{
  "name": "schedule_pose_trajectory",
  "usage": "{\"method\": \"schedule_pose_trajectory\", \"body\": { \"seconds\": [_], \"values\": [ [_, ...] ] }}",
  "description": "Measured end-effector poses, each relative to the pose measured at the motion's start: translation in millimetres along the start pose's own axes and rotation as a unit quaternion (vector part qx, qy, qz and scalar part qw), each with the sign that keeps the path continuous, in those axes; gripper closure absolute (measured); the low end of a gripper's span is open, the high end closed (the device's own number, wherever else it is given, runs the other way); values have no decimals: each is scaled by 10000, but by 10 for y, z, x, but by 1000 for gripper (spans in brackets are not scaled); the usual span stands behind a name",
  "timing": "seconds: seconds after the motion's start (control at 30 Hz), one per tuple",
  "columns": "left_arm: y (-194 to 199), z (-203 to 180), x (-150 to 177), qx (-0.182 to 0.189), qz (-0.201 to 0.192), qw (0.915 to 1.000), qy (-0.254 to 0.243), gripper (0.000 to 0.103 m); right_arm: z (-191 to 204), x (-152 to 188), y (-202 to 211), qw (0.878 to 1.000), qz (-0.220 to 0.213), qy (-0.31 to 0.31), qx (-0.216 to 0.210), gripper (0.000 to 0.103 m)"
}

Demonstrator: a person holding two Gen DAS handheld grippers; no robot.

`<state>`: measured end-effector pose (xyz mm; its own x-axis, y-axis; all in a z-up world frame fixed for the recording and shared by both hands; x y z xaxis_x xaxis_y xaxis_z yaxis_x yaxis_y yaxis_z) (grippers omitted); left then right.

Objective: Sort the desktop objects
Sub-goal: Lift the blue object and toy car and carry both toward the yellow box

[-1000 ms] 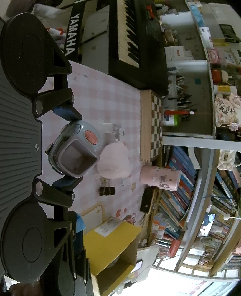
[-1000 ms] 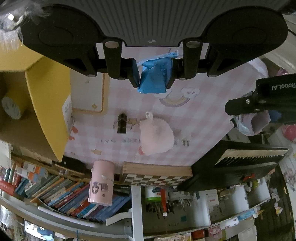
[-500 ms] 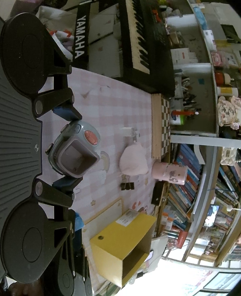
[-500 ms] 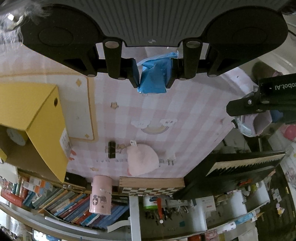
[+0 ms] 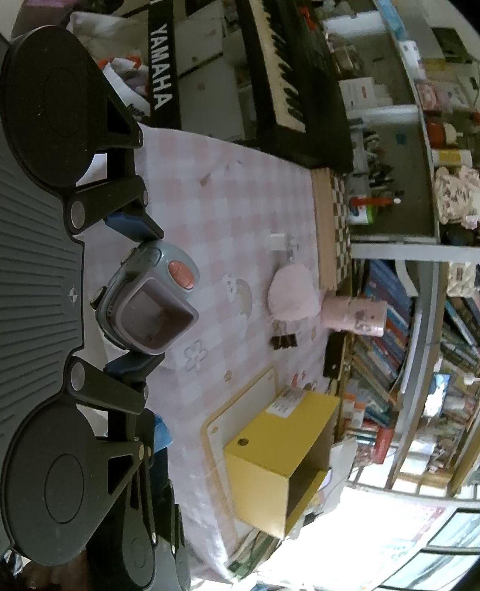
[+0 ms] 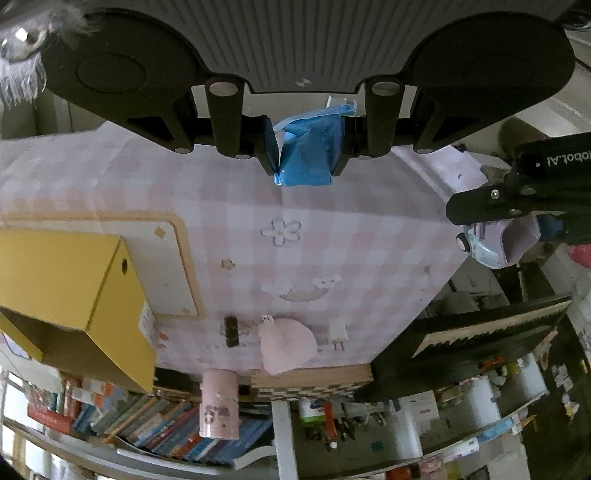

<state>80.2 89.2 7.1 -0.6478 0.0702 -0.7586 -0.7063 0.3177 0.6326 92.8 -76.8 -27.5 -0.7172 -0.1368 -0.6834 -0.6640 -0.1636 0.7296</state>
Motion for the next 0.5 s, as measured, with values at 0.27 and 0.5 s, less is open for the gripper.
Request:
{"method": "schedule_pose_trajectory", "body": {
  "seconds": [0.27,0.5],
  "values": [
    [-3,-140,97,262,131,9994,-199,41,-80,204,106,9994,114,-268,177,76],
    [-28,-337,97,535,135,9972,-494,41,-222,310,188,9979,156,-502,385,76]
  ]
}}
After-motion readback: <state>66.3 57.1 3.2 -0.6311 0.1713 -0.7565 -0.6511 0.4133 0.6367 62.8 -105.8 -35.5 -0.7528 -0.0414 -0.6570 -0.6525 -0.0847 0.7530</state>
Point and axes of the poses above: each gripper's, at about its wrist camera, not at the fingertips, and y roughly against the way its jaws point, z to its left, x to its underside, the point moved 4 cm from there along -y, roughly the way its jaws point, and after that the axes turned 8 degrees about x, right-handed, at the moved point
